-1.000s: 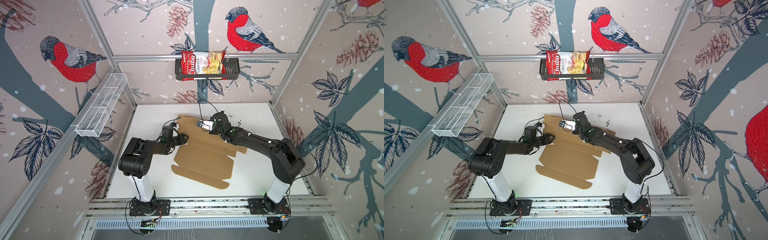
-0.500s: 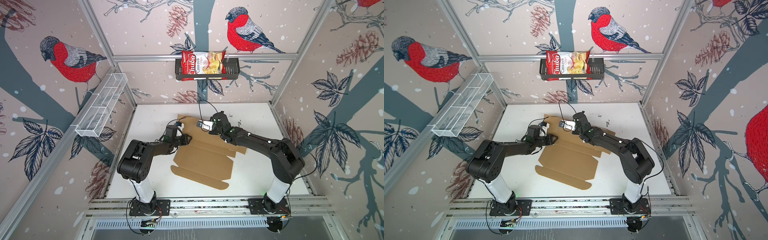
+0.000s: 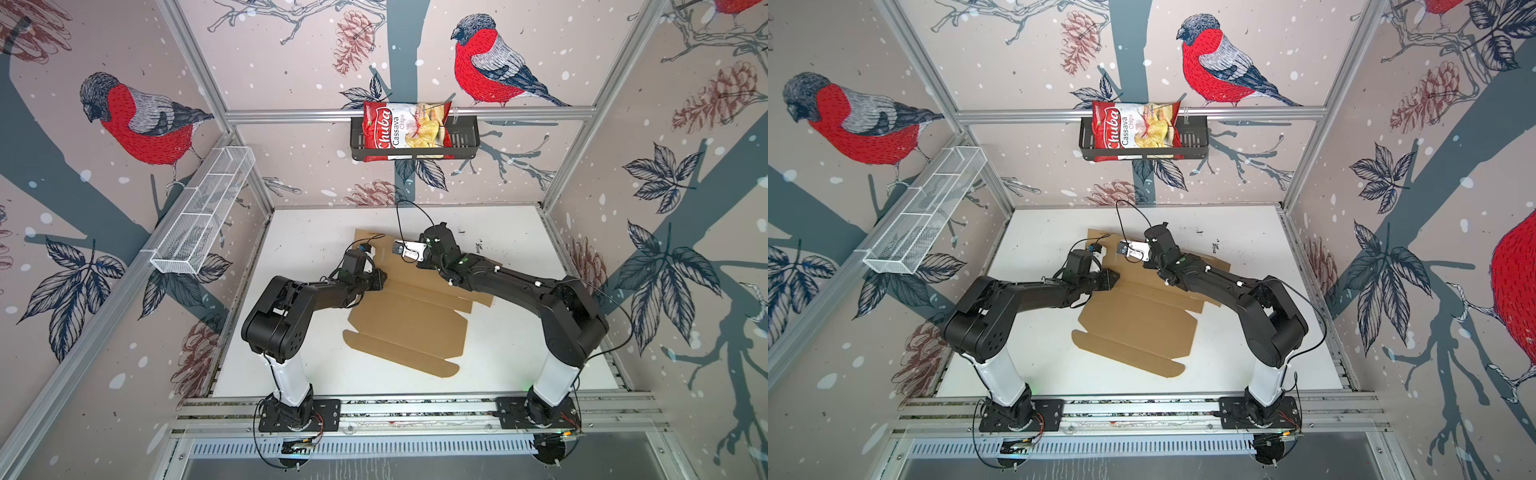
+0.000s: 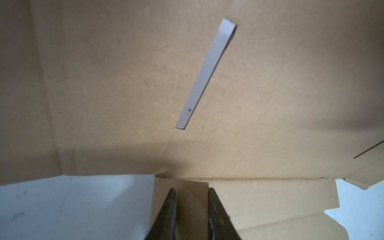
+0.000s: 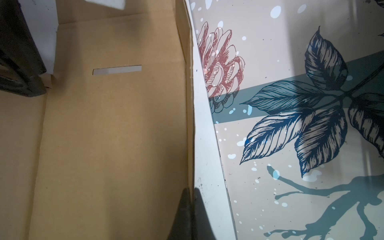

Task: Fold the paper box

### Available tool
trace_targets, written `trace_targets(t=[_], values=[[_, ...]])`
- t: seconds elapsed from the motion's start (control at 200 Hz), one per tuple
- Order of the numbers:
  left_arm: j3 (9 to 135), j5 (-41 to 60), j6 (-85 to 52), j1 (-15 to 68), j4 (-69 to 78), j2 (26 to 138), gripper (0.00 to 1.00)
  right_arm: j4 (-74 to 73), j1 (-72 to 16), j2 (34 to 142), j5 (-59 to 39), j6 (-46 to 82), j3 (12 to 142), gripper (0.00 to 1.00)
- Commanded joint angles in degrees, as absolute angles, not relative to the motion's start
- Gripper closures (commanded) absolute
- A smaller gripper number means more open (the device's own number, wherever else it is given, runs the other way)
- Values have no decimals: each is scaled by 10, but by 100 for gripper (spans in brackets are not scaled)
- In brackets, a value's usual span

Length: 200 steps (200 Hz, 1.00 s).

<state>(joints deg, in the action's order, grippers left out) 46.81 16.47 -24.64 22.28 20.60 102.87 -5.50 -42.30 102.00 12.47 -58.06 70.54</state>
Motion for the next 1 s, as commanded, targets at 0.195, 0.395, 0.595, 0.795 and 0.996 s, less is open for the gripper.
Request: trace_targets(t=[0.195, 0.395, 0.595, 0.795, 0.996], values=[[479, 173, -248, 223, 173, 1016, 67, -62, -423, 1018, 116, -569, 707, 100], [476, 189, -213, 191, 126, 941, 55, -58, -417, 1012, 112, -581, 708, 100], [473, 237, -177, 146, 98, 881, 48, -46, -417, 1011, 119, -602, 720, 100], [500, 199, -148, 88, 54, 824, 45, -14, -420, 1005, 129, -635, 730, 100], [508, 254, -50, 64, 148, 795, 38, 6, -422, 1000, 136, -655, 742, 100]])
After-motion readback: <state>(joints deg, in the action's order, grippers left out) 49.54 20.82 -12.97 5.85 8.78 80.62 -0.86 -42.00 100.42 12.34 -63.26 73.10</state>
